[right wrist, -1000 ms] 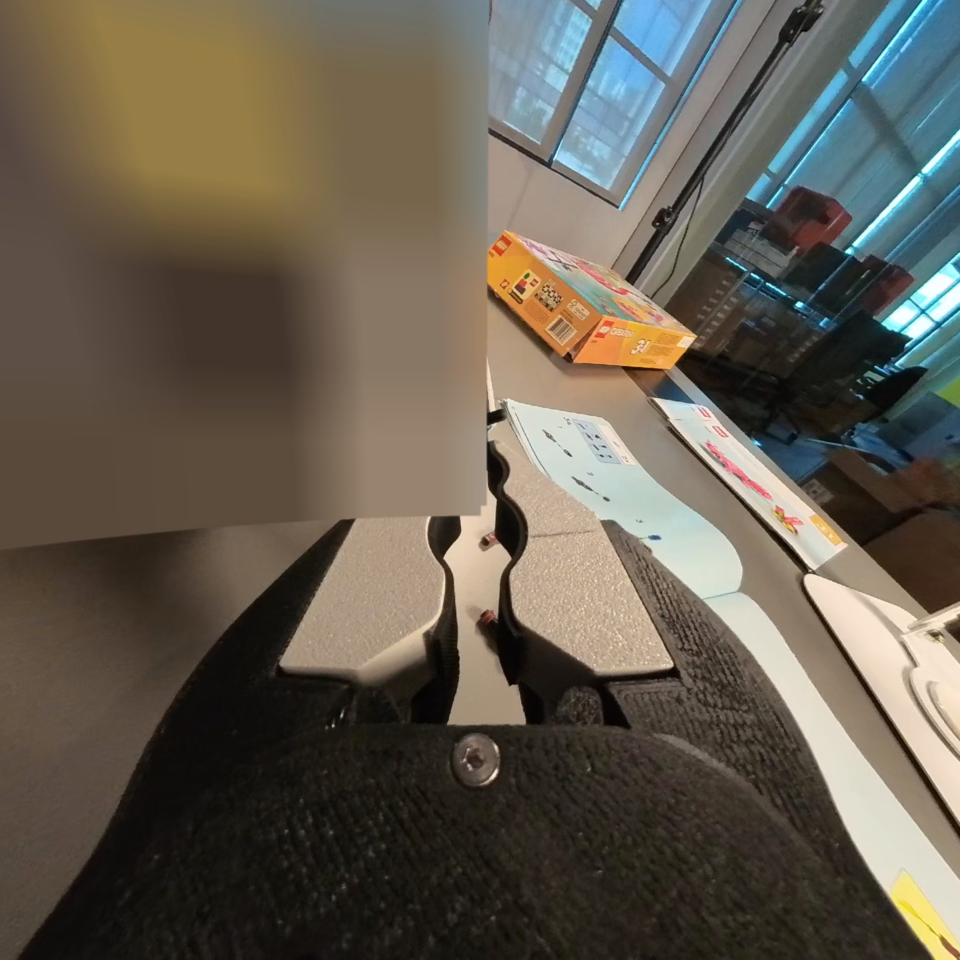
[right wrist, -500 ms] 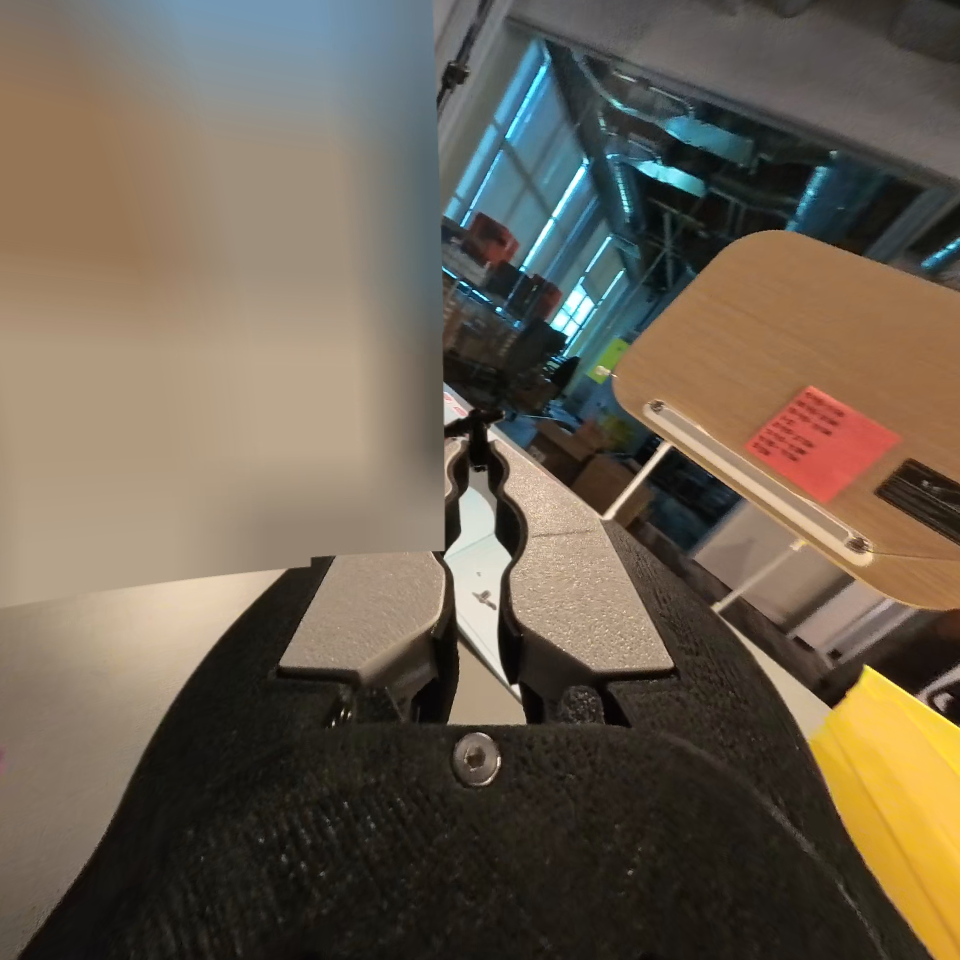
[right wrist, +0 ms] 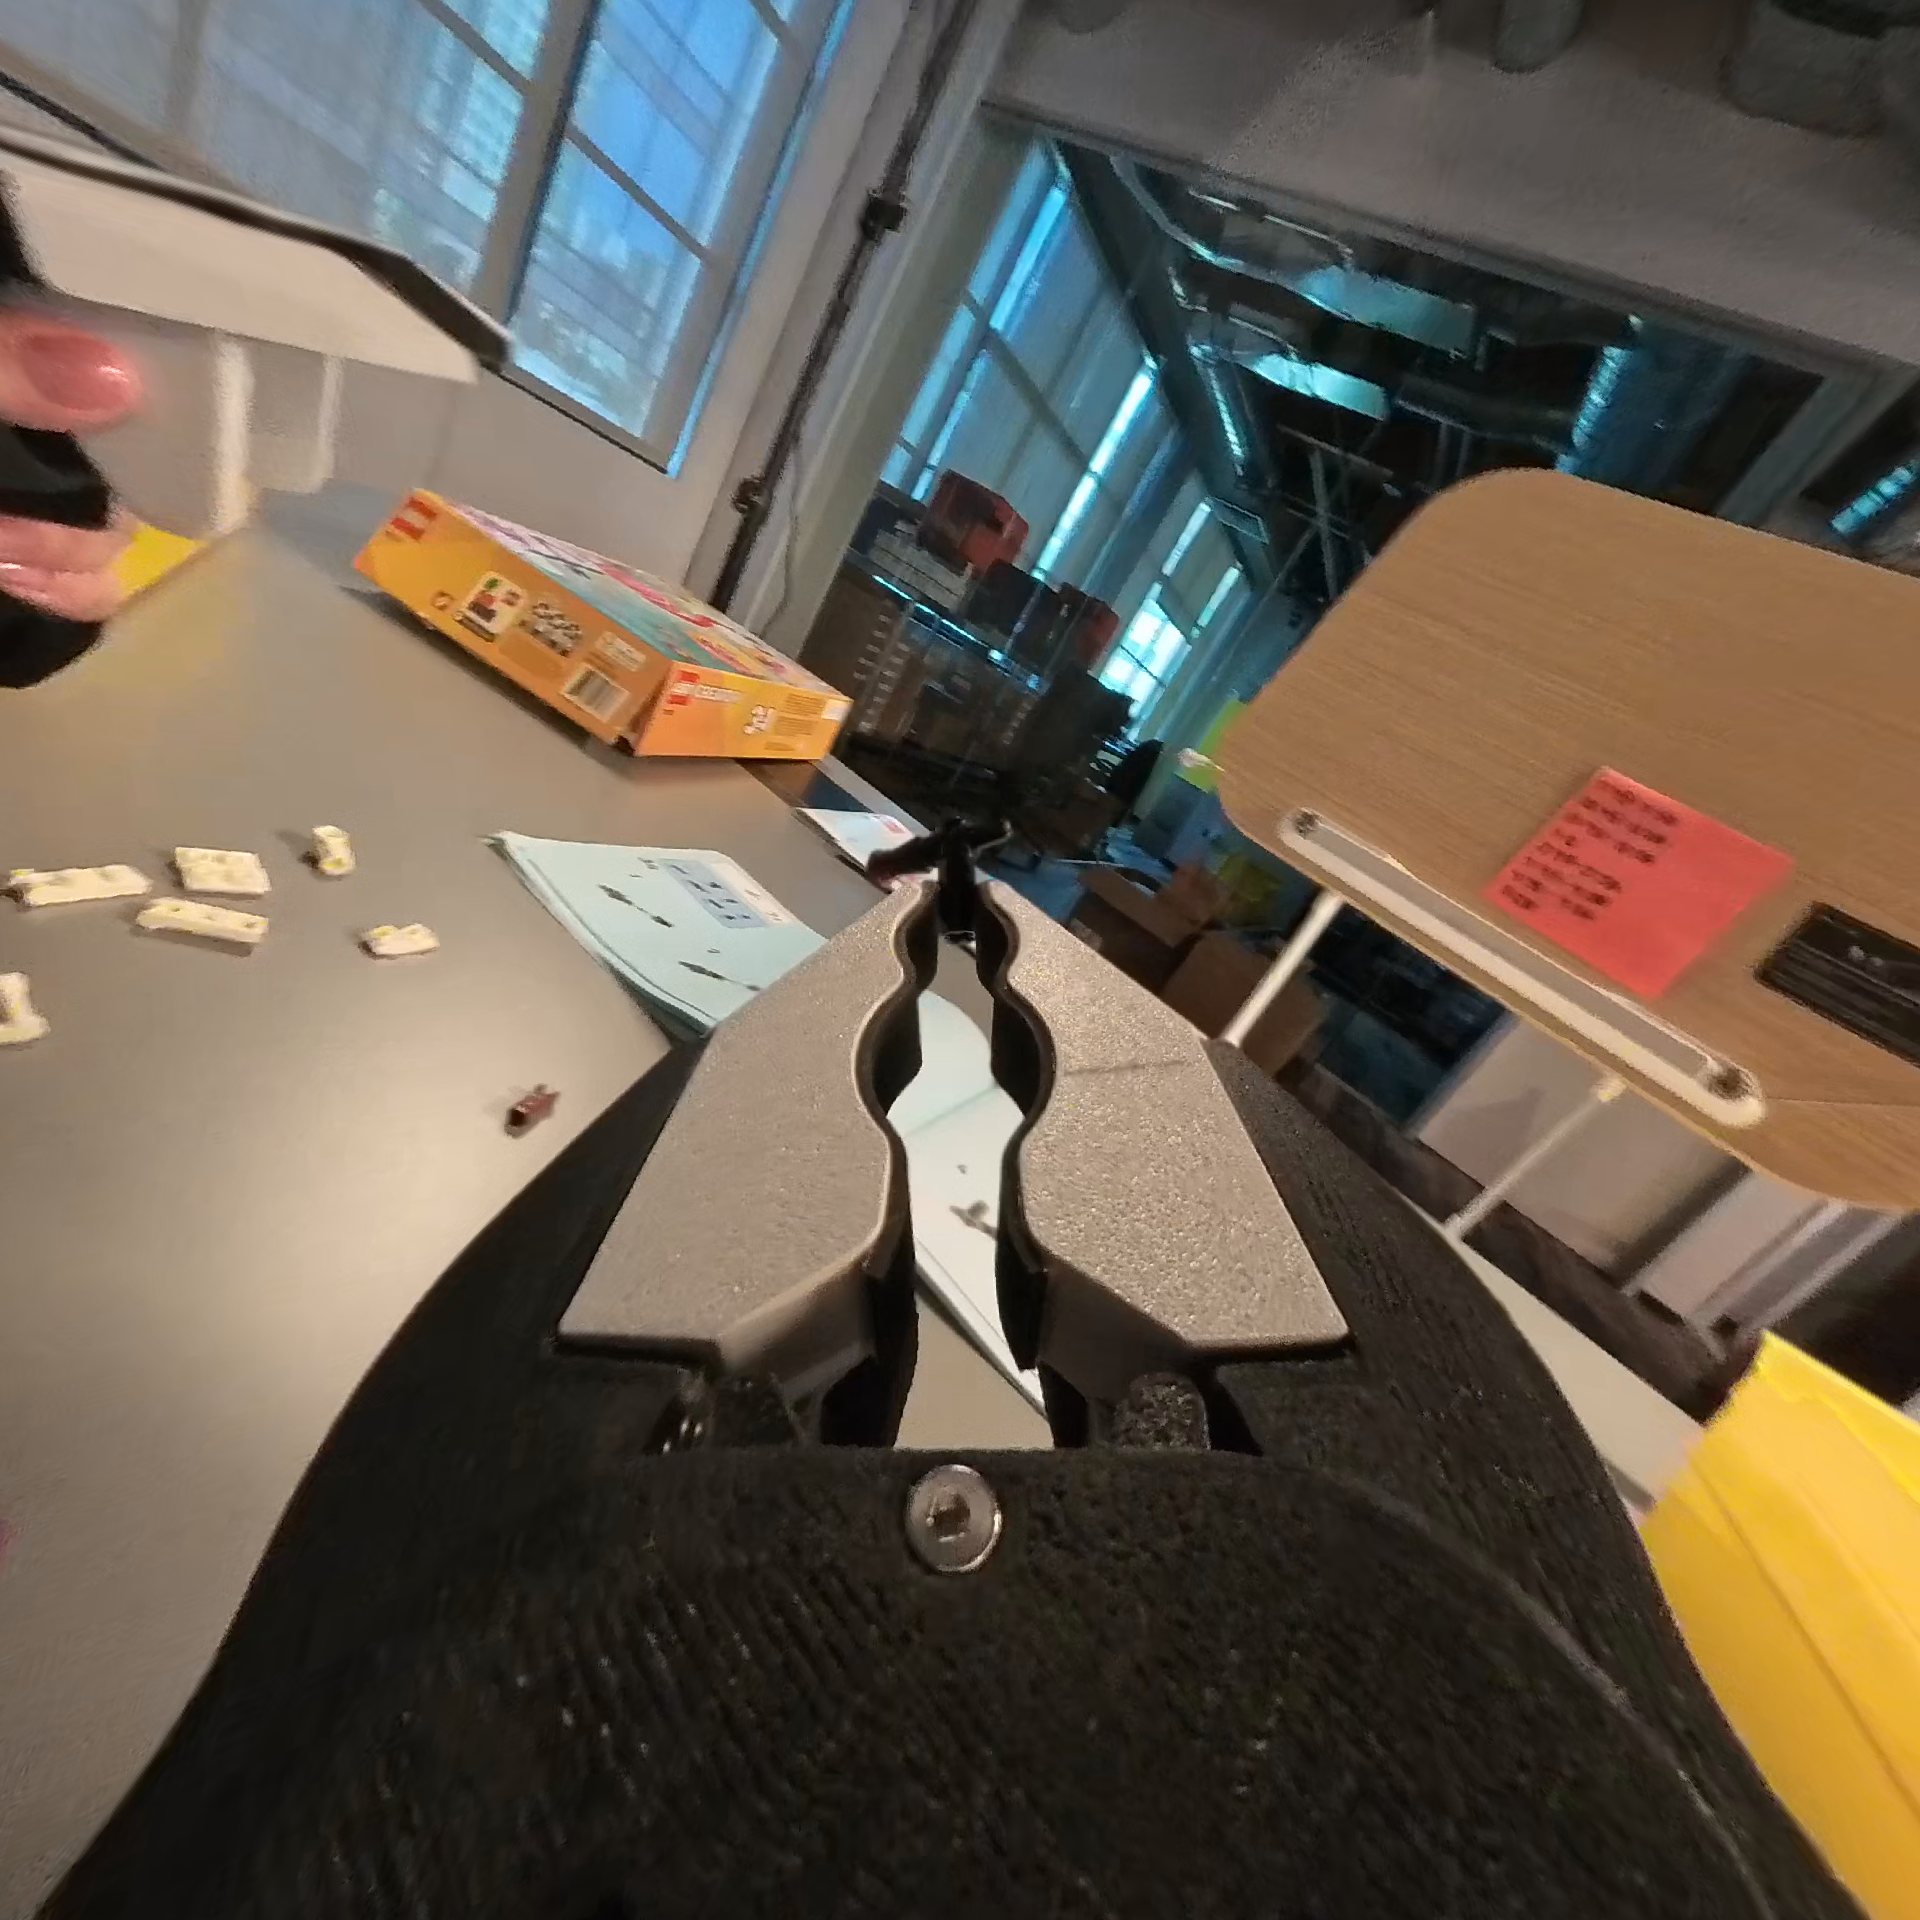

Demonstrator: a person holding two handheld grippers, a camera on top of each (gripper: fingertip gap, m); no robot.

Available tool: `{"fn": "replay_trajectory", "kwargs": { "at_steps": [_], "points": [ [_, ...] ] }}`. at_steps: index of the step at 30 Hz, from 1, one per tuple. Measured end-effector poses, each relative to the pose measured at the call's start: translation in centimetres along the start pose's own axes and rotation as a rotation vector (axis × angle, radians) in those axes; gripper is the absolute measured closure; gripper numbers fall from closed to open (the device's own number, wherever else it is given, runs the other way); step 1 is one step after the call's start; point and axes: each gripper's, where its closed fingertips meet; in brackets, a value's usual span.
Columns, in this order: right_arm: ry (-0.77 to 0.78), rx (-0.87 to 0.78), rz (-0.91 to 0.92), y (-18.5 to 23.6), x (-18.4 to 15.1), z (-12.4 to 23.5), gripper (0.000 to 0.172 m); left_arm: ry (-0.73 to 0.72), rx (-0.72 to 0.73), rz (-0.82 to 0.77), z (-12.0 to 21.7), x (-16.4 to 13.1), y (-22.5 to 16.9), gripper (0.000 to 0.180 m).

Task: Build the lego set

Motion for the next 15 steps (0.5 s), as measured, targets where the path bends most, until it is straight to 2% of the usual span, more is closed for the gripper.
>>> {"fn": "replay_trajectory", "kwargs": {
  "at_steps": [7,15],
  "points": [
    [-0.048,0.242,0.178,5.6,0.5,1.0,0.167,0.023,-0.026,0.014,-0.3,-0.5,-0.3,0.153],
    [-0.036,0.299,0.217,6.8,0.1,1.2,0.167,0.058,-0.061,0.038,-0.7,-1.3,-0.8,0.152]
  ]
}}
Point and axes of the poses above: each gripper's, where its closed fingertips meet, z back along the fingers, x out of its top, y = z × x across the jaws, and after that the axes turned 11 degrees about -x, right-handed
